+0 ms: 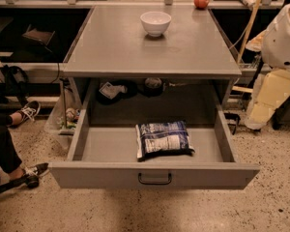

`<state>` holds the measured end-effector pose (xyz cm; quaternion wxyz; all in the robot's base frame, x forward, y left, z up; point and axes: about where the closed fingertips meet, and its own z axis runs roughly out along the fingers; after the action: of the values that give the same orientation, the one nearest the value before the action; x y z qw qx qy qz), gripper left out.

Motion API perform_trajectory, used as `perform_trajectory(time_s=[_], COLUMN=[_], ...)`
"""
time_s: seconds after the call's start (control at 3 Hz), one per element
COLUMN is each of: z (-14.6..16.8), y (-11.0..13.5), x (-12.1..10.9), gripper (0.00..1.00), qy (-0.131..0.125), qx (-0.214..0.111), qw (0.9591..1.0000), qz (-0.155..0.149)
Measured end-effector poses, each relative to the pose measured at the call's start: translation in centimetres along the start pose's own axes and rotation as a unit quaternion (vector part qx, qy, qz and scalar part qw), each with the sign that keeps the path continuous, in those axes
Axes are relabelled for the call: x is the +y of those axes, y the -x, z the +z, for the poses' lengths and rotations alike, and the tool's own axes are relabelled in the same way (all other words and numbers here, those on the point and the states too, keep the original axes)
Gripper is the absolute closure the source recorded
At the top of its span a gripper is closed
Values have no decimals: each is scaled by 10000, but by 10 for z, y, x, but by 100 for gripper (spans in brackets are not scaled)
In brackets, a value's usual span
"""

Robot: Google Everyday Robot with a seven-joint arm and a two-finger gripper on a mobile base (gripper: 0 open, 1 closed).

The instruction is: Pick blue chip bag from top drawer and place on counter

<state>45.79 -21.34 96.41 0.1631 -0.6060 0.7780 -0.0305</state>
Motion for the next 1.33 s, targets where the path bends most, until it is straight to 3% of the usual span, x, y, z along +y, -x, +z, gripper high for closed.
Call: perform_trajectory(time_s=[0.67, 1.0, 1.33], z=[72, 87, 87], y=[10, 23, 24], x=[-29, -28, -28], gripper=[0, 0, 0], qy=[215, 265, 263], qx=[-423, -532, -534], qw=[9989, 9978, 9978], qz=[-27, -278, -284])
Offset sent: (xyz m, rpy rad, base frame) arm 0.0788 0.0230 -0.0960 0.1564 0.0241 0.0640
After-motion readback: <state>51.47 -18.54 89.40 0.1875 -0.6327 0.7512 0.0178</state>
